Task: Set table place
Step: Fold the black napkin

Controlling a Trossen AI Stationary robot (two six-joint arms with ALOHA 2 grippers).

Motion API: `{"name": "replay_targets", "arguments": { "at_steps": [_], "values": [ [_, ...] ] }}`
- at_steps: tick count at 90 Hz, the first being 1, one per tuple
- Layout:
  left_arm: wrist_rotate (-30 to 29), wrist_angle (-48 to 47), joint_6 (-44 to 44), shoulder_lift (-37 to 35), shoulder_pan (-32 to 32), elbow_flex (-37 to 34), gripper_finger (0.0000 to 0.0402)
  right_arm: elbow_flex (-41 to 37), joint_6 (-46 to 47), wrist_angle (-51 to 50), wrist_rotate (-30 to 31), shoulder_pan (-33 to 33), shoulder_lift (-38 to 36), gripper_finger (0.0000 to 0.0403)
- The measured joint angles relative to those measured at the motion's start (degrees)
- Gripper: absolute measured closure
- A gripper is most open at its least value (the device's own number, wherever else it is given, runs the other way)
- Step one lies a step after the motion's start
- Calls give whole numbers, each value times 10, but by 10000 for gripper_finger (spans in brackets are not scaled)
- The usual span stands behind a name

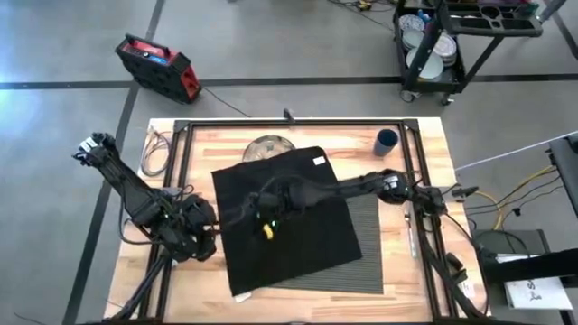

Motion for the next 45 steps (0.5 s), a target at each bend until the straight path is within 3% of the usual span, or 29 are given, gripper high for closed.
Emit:
{"name": "replay_targets", "arguments": {
  "at_steps": [20,45],
  "values": [
    [-23,50,-8,3,33,-12,288,-99,-68,18,-56,-87,-71,273],
    [-32,122,66,23,133,-12,288,-321,-84,113,-84,-202,-195,299]
  ]
}}
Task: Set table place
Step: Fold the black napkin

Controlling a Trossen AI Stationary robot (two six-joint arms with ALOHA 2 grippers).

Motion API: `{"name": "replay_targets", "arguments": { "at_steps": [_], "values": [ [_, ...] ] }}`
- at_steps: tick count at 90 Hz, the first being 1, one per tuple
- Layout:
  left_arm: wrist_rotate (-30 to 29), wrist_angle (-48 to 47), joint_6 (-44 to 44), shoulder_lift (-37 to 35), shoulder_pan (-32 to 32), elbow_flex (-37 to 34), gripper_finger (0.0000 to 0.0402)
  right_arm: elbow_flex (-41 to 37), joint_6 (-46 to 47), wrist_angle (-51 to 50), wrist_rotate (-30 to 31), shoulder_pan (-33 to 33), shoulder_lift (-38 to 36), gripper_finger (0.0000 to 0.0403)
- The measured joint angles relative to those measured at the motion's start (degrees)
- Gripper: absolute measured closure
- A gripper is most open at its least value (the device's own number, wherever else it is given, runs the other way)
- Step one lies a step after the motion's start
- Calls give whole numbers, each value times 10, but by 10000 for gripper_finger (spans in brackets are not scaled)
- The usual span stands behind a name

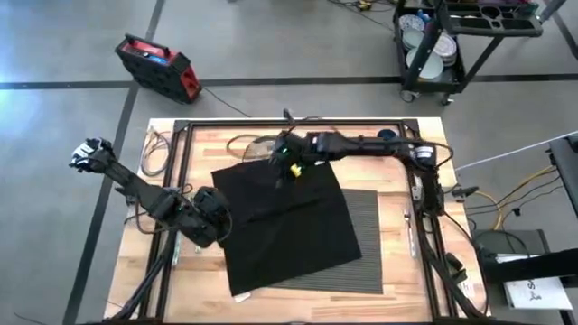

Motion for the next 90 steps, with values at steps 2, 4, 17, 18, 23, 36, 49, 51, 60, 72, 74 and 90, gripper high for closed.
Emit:
{"name": "replay_targets", "arguments": {
  "at_steps": [2,4,17,18,23,36,49,51,60,72,74,90],
  "values": [
    [3,5,8,2,9,0,288,-15,-1,5,0,-11,-7,300],
    [9,9,16,3,18,0,288,-29,-2,11,0,-22,-14,300],
    [50,43,53,15,78,0,288,-98,2,37,-3,-99,-41,292],
    [53,46,55,16,82,0,288,-102,2,38,-6,-106,-41,290],
    [68,60,64,22,98,0,288,-118,12,33,-24,-134,-43,281],
    [82,87,78,39,119,0,288,-144,16,36,-76,-194,-33,252],
    [83,100,79,54,127,0,288,-156,2,38,-76,-232,-28,228],
    [83,104,79,56,128,0,288,-156,-2,40,-76,-236,-28,226],
    [86,106,77,64,130,0,288,-159,-27,40,-75,-250,-28,218],
    [86,121,76,78,132,0,288,-159,-42,52,-73,-265,-25,218],
    [86,126,77,80,133,0,288,-159,-42,55,-73,-267,-23,219],
    [86,139,76,99,137,0,288,-160,-45,32,-75,-274,10,224]
  ]
}}
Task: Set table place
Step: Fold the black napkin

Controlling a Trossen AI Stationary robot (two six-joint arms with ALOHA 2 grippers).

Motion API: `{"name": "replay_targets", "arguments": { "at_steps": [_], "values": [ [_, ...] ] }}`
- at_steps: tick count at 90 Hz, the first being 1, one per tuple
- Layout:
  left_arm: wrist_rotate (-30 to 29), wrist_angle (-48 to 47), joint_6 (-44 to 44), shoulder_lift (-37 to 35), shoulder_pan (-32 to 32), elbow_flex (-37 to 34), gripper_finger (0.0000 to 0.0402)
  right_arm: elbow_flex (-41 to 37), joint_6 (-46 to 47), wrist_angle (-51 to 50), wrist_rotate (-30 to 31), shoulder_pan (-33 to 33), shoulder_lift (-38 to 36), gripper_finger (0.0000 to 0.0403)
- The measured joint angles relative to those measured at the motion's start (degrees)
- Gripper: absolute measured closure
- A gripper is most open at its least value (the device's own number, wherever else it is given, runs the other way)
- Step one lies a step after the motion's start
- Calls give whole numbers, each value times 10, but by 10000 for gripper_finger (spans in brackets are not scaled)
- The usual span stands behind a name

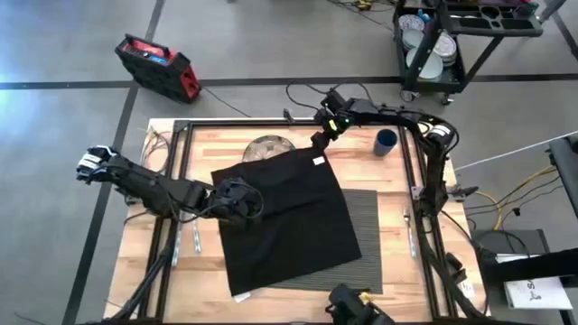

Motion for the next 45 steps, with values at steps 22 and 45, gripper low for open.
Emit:
{"name": "replay_targets", "arguments": {
  "at_steps": [22,45],
  "values": [
    [4,0,-13,7,3,0,288,-2,-7,-13,-2,3,39,227],
    [4,-1,-17,7,3,0,288,-7,-7,-25,18,1,38,322]
  ]
}}
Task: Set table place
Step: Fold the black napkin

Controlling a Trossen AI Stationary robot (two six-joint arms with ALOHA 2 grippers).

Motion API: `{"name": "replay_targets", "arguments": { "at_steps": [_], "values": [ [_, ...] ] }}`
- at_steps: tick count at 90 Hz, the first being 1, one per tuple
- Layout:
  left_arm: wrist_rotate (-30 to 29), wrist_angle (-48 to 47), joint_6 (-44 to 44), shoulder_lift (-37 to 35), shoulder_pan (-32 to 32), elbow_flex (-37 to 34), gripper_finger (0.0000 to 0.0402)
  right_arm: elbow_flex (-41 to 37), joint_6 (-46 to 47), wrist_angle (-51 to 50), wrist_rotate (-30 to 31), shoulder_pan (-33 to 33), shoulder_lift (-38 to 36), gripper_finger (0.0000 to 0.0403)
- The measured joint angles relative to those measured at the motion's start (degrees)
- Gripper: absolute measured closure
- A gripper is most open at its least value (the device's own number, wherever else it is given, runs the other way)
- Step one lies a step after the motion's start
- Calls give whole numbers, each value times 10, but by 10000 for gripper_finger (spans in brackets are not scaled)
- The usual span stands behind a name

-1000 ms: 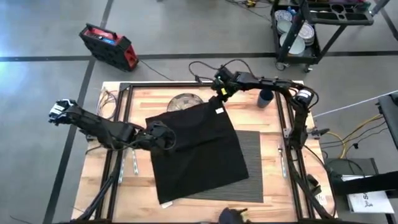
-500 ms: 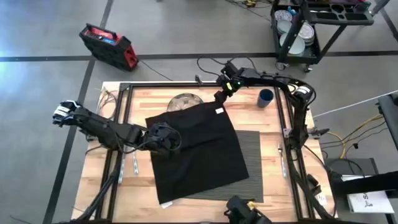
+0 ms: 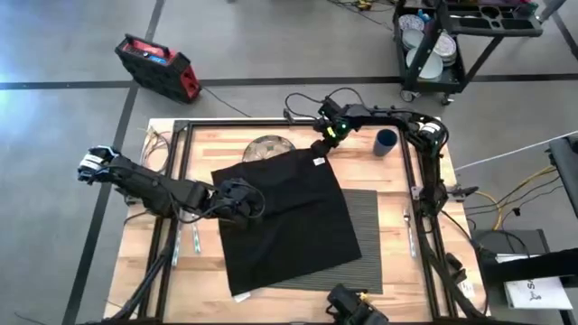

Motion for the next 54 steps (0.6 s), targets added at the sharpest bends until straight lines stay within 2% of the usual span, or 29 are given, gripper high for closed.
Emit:
{"name": "replay_targets", "arguments": {
  "at_steps": [5,10,33,54],
  "values": [
    [0,0,-1,0,1,0,288,-1,-7,-11,1,0,-2,369],
    [0,0,-1,0,1,0,288,-1,-12,-17,5,0,-5,391],
    [0,0,1,0,9,0,288,-19,-21,-37,31,-9,-55,402],
    [0,0,24,0,31,0,288,-32,-54,-36,28,-33,-87,400]
  ]
}}
